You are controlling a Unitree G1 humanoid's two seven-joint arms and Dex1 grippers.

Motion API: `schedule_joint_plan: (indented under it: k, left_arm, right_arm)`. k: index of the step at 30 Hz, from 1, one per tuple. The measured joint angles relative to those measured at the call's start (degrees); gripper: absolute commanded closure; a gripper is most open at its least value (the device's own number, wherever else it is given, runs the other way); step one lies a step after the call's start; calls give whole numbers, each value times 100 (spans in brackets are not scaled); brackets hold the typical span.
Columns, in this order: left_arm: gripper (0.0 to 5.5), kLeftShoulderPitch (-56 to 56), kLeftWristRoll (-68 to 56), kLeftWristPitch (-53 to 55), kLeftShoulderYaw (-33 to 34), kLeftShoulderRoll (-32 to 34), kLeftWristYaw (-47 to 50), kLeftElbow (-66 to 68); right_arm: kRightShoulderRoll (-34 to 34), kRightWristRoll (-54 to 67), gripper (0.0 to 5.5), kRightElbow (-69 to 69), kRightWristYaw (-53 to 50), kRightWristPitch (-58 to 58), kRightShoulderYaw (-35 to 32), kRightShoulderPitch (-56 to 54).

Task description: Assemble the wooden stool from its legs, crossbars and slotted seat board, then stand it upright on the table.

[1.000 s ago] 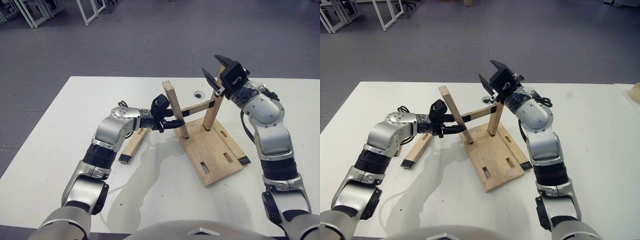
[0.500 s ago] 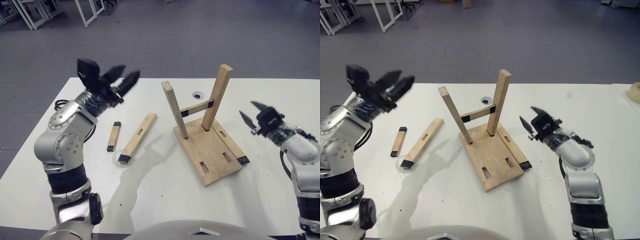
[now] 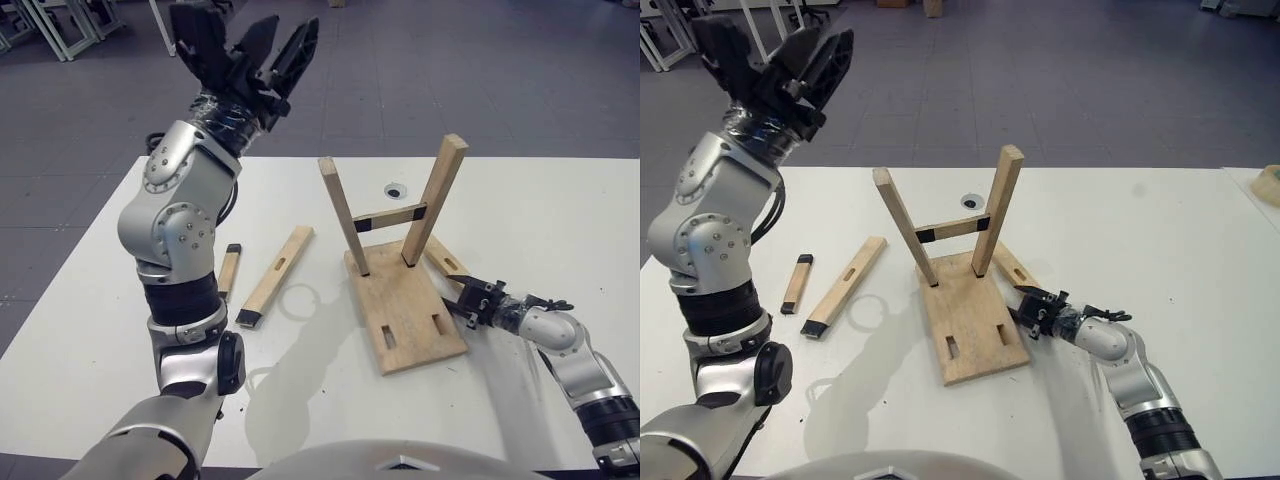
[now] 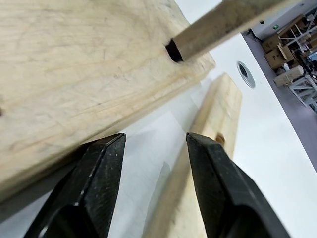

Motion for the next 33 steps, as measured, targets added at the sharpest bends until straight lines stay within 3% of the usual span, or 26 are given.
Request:
schedule_joint_plan:
  k: [3,9,12,14,19,24,29,33]
  left_arm:
    - [244,-124,115,-4,-193,-119,78,387]
    - [244,-1404,45,-342,-156,-420,183,960]
    - [244,-1240,446,-97,-545,-346,174,1506]
    - [244,-550,708,346,-1082,-376,173,1723]
    - [244,-361,999,209,-1350,-386,185,1675]
    - [244,-433,958,-391,-860,-670,333,1450]
    - [244,-615,730,-886,-112,-558,613,234]
    - [244,1045,1120,-886,239,-106,696,-252]
  right_arm:
    - [82,1,323,-174,10,2,142,12]
    - [88,0,323,-162,-34,19,198,15]
    - [96,-2,323,-158,-85,43,216,18]
    - [132,-12,323,-158,-126,72,229,20]
    - [168,-57,323,-147,-179,167,273,50]
    - [185,-26,323,-254,-265,210,261,60]
    - [279,309,323,-333,-262,400,153,162]
    - [688,917,323,-579,-526,841,-269,92]
